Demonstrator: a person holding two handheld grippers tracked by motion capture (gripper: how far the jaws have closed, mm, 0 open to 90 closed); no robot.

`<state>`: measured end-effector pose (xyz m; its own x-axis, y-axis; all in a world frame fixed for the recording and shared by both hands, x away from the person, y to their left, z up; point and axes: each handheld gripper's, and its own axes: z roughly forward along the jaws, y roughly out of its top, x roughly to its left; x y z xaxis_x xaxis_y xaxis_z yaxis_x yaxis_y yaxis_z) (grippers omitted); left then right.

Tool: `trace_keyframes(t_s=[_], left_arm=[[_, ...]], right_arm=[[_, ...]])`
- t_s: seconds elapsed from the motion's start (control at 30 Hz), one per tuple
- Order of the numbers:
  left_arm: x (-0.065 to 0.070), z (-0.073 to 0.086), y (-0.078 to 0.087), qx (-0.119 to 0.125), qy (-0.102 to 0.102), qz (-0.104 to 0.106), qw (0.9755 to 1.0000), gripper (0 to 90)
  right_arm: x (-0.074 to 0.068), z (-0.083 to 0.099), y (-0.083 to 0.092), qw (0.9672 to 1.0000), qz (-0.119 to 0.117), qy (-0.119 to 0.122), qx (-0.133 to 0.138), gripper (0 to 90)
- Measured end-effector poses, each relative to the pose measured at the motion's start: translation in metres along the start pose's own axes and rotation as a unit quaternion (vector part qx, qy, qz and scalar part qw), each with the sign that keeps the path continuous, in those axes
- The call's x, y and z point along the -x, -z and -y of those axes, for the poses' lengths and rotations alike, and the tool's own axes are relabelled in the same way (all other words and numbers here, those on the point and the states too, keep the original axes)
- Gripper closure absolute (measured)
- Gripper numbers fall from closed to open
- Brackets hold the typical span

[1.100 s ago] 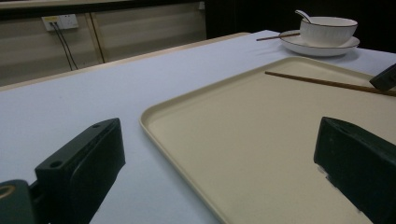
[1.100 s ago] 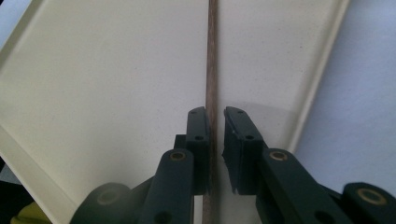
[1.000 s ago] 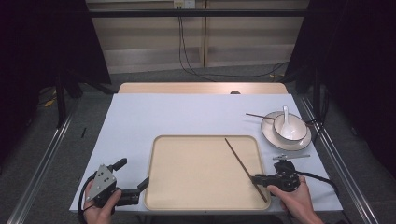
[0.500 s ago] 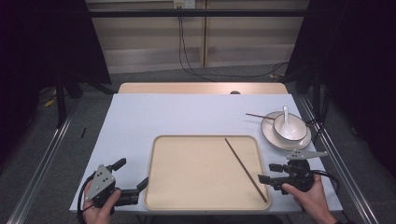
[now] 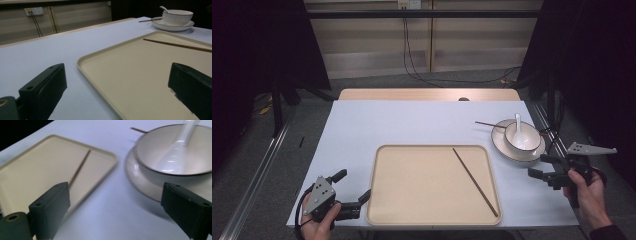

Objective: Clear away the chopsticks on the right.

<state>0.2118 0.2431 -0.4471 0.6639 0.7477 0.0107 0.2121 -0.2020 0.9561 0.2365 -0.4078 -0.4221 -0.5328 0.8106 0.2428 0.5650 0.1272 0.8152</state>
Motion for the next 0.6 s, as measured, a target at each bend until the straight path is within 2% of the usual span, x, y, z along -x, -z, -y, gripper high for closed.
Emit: trace_keyframes(t_s=[0.03,0.07,0.1,0.17,0.2,0.23,0.27,0.3,0.4,0.47,0.5,0.53,0.57,0.6], left_arm=[[0.0,0.0,0.0,0.0,0.0,0.0,1.0,1.9],[0.0,0.0,0.0,0.001,0.0,0.0,1.0,1.9],[-0.001,0.0,0.0,0.0,-0.002,-0.004,1.0,2.1],[-0.001,0.0,0.0,-0.004,-0.004,-0.009,0.9999,2.0],[0.0,0.0,-0.001,-0.002,-0.001,-0.004,1.0,2.1],[0.0,0.0,-0.001,-0.002,-0.001,-0.004,1.0,2.1],[0.0,0.0,-0.001,-0.001,0.001,-0.004,1.0,2.1],[0.0,0.0,-0.001,-0.001,-0.001,-0.003,1.0,2.1],[-0.002,0.0,0.0,-0.002,0.0,-0.007,1.0,2.1],[-0.002,0.001,0.0,0.0,0.001,-0.005,1.0,2.1],[-0.002,0.001,0.0,0.0,0.001,-0.005,1.0,2.1],[-0.002,0.0,0.0,-0.002,-0.001,-0.006,1.0,2.1],[-0.002,0.0,0.0,-0.002,-0.001,-0.005,1.0,2.1],[-0.002,0.0,0.0,-0.002,-0.001,-0.005,1.0,2.2]], right_arm=[[0.006,-0.001,0.001,0.9999,-0.001,0.011,-0.006,10.3],[0.006,-0.001,0.001,0.9999,-0.001,0.011,-0.006,10.3],[0.02,-0.007,0.005,0.9992,0.0,0.038,-0.012,10.4],[0.025,-0.009,0.006,0.999,0.0,0.045,-0.005,10.6],[0.043,-0.019,0.01,0.9986,-0.023,0.044,0.017,10.7],[0.043,-0.019,0.01,0.9986,-0.023,0.044,0.017,10.7],[0.048,-0.023,0.011,0.9983,-0.02,0.053,0.018,9.9],[0.059,-0.033,0.012,0.9957,0.026,0.088,0.018,9.8],[0.079,-0.046,0.009,0.9955,0.023,0.091,0.01,8.2],[0.092,-0.054,0.006,0.9949,0.04,0.092,-0.007,8.1],[0.092,-0.054,0.006,0.9949,0.04,0.092,-0.007,8.1],[0.099,-0.058,0.004,0.995,0.04,0.09,-0.013,7.9],[0.115,-0.064,-0.001,0.9942,0.028,0.098,-0.032,6.1],[0.12,-0.065,-0.005,0.9932,0.028,0.108,-0.034,6.1]])
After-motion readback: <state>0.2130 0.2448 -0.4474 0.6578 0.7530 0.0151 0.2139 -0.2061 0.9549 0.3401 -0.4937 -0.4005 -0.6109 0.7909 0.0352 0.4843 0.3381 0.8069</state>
